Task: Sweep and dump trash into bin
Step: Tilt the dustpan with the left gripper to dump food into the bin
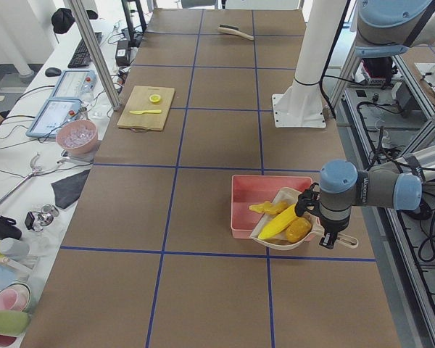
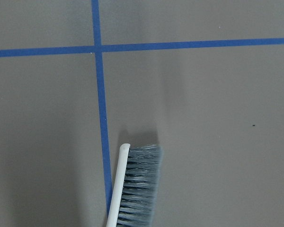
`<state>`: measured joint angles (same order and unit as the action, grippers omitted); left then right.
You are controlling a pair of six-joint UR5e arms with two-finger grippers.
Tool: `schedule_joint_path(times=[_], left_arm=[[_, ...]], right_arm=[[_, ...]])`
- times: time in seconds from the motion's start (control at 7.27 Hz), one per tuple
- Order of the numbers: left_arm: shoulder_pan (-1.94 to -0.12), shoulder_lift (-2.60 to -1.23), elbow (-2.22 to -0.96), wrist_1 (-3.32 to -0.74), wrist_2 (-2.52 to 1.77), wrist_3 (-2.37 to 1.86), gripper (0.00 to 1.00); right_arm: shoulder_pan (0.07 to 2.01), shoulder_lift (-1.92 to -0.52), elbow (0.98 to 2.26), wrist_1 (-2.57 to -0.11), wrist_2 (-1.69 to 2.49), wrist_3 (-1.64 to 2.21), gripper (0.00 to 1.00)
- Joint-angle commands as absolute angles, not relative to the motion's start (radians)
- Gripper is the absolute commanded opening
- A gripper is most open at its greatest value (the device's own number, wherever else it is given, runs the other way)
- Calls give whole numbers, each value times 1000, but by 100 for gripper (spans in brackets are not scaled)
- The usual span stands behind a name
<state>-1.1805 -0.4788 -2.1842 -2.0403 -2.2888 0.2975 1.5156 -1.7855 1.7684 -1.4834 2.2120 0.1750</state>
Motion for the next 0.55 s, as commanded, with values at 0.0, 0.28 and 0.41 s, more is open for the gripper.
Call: schedule_joint_path(times=[0.0, 0.28, 0.41], left_arm=[[-1167, -476, -2200, -2014, -2289, 298, 0], [-1167, -477, -2230, -1987, -2289, 296, 0], [-1167, -479, -2236, -1962, -2289, 296, 0]], right_arm=[[1516, -1786, 1763, -1485, 2209, 176, 100], [1516, -1786, 1755, -1485, 2201, 176, 100], [1516, -1786, 1747, -1483, 2204, 176, 100]])
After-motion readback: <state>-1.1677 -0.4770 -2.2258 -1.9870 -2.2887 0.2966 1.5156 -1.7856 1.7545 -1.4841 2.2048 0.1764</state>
